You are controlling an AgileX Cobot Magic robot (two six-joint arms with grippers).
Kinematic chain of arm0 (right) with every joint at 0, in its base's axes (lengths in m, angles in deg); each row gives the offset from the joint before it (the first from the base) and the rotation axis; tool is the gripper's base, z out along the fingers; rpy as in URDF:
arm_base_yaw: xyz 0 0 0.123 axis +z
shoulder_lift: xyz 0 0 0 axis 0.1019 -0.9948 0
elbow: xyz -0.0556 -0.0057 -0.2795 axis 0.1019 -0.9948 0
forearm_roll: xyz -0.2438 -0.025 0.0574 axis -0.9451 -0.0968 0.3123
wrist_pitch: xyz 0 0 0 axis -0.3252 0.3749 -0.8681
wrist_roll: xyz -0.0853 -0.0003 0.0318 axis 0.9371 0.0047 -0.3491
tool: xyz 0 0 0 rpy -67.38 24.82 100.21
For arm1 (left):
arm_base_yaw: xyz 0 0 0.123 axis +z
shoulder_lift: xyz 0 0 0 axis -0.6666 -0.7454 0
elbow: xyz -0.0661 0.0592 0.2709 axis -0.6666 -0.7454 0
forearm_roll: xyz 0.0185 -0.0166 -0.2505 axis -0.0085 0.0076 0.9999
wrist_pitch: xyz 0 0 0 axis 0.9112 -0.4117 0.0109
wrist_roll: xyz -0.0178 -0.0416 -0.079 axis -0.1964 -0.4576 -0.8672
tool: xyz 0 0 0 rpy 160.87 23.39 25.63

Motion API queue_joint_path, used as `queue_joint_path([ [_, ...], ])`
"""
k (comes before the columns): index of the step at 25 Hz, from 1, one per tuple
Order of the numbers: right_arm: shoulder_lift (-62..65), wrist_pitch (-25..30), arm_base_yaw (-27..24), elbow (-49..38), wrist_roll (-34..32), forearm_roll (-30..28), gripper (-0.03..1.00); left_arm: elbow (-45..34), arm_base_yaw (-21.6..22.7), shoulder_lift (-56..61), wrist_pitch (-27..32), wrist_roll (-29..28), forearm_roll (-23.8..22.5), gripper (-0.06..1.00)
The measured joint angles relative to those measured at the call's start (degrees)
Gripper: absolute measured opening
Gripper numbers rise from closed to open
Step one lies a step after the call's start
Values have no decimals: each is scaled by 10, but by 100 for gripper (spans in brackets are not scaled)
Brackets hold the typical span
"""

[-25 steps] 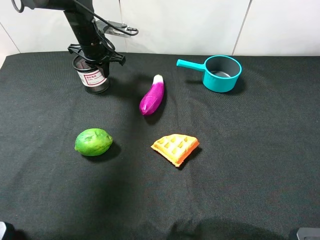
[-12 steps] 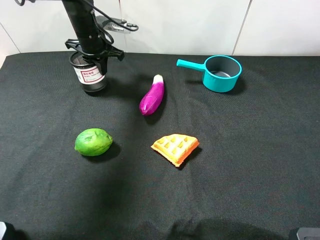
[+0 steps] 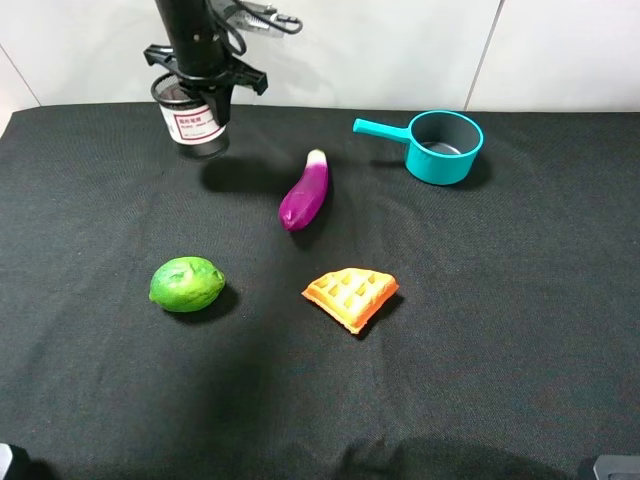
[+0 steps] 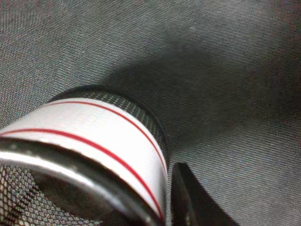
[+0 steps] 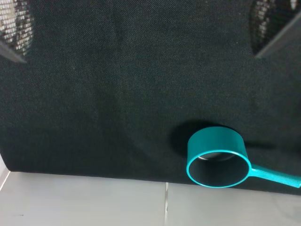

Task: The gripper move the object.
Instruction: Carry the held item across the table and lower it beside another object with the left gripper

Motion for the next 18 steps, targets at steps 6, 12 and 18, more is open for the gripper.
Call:
queue_joint_path([
  [6, 0, 0, 0, 0, 0, 0, 69, 36, -26, 0, 8, 0, -1, 11],
  [12, 0, 0, 0, 0, 0, 0, 69, 44, -55, 0, 8, 0, 0, 11],
  [18, 0, 0, 0, 0, 0, 0, 69, 48, -82, 0, 8, 2, 0, 11],
])
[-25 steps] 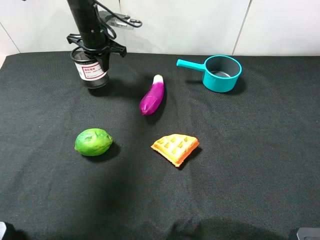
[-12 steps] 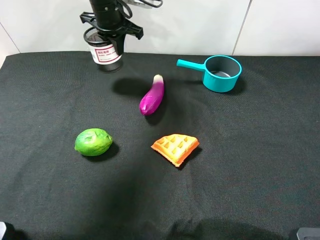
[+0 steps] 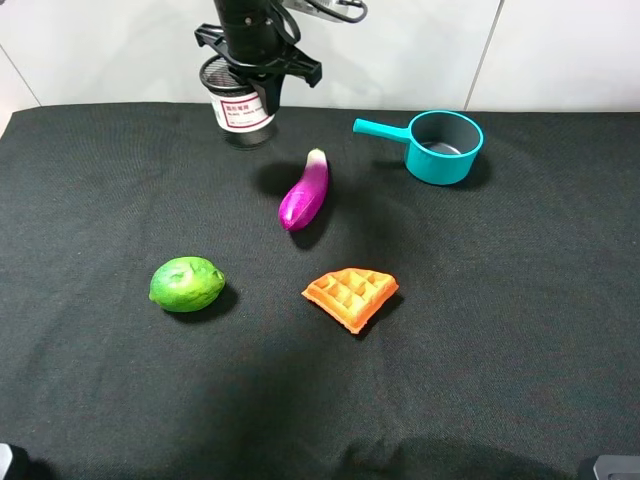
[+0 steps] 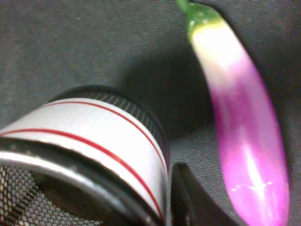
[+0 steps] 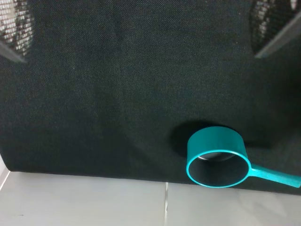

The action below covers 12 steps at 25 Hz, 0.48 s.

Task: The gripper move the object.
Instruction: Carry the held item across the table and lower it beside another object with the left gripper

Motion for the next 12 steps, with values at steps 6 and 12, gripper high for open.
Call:
queue_joint_path([
  [6, 0, 0, 0, 0, 0, 0, 69, 23, -25, 0, 0, 2, 0, 11],
  [12, 0, 0, 0, 0, 0, 0, 69, 30, -53, 0, 1, 2, 0, 11],
])
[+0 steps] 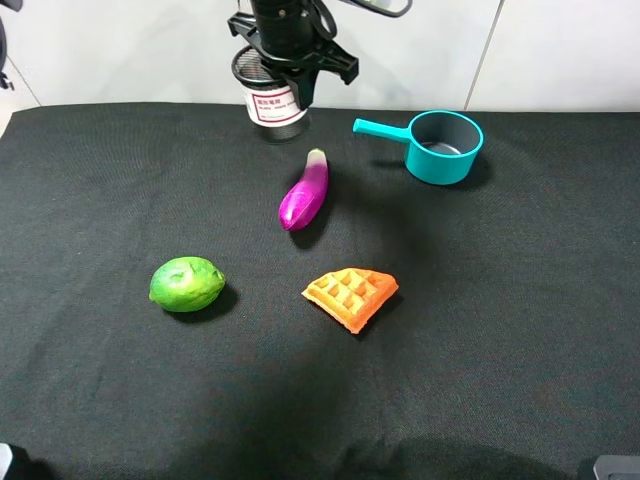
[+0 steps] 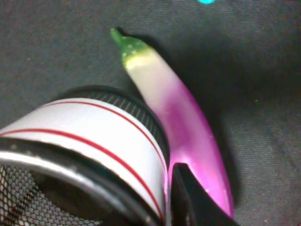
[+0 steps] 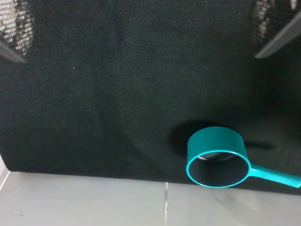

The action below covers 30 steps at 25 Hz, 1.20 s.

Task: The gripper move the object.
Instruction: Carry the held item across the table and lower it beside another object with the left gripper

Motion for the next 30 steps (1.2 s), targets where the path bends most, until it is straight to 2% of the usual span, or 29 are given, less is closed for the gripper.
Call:
queue_joint_path([
  [15, 0, 0, 0, 0, 0, 0, 69, 0, -96, 0, 0, 0, 0, 11],
  [30, 0, 0, 0, 0, 0, 0, 69, 0, -175, 0, 0, -6, 0, 11],
])
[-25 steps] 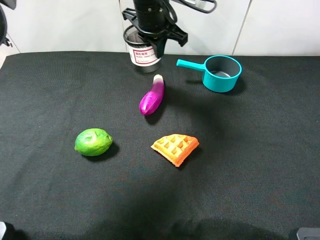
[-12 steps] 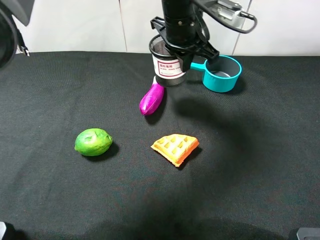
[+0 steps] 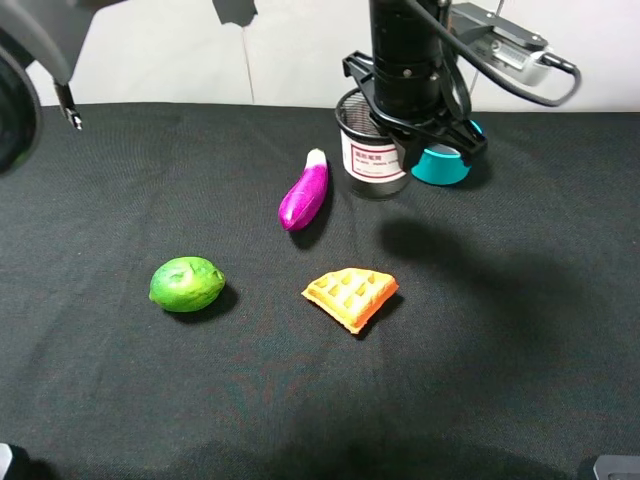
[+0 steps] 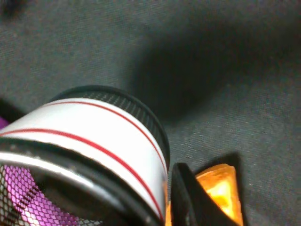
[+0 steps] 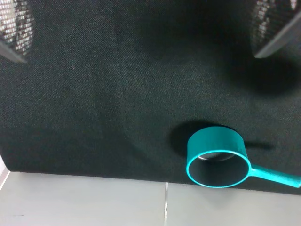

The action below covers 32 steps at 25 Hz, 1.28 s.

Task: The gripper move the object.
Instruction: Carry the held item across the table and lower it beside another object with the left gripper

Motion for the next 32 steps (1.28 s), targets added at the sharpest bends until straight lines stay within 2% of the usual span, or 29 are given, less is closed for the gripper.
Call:
queue_joint_path([
  [13, 0, 0, 0, 0, 0, 0, 69, 0, -6, 0, -10, -13, -1, 11],
  [24, 0, 0, 0, 0, 0, 0, 69, 0, -6, -1, -23, -24, -28, 11],
  [32, 0, 0, 0, 0, 0, 0, 69, 15, -6, -36, -23, -24, -26, 11],
])
